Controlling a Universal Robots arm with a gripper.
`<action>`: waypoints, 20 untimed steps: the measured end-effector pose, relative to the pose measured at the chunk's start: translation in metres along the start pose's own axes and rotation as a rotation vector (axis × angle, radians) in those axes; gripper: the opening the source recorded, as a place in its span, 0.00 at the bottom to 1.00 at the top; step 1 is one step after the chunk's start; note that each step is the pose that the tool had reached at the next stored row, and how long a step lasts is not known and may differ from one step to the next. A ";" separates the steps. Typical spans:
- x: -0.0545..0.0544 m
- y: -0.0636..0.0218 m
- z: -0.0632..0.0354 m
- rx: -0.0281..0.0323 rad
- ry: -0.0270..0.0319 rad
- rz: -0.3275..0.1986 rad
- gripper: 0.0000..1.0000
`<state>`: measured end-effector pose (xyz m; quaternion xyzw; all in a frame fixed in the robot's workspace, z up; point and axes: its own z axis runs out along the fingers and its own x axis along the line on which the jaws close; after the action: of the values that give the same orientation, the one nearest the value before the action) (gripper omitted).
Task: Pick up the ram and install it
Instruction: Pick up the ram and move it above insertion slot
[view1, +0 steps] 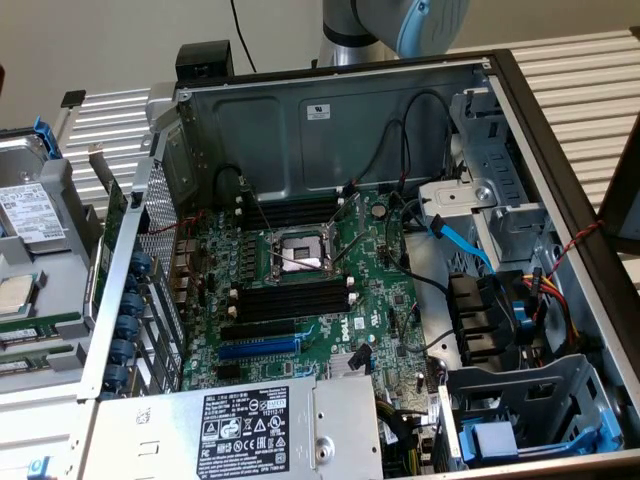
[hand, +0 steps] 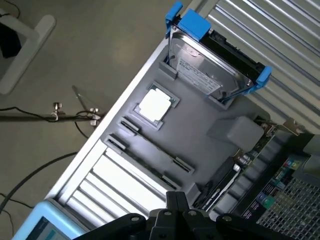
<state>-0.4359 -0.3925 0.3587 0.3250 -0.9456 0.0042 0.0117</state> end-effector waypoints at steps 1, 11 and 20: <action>0.000 0.0000 0.0001 0.0005 -0.0001 -0.018 0.11; 0.000 0.0000 0.0002 0.0049 0.0000 -0.199 0.11; 0.000 0.0000 0.0010 0.0090 -0.0001 -0.363 0.11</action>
<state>-0.4358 -0.3925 0.3577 0.4903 -0.8714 0.0062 0.0108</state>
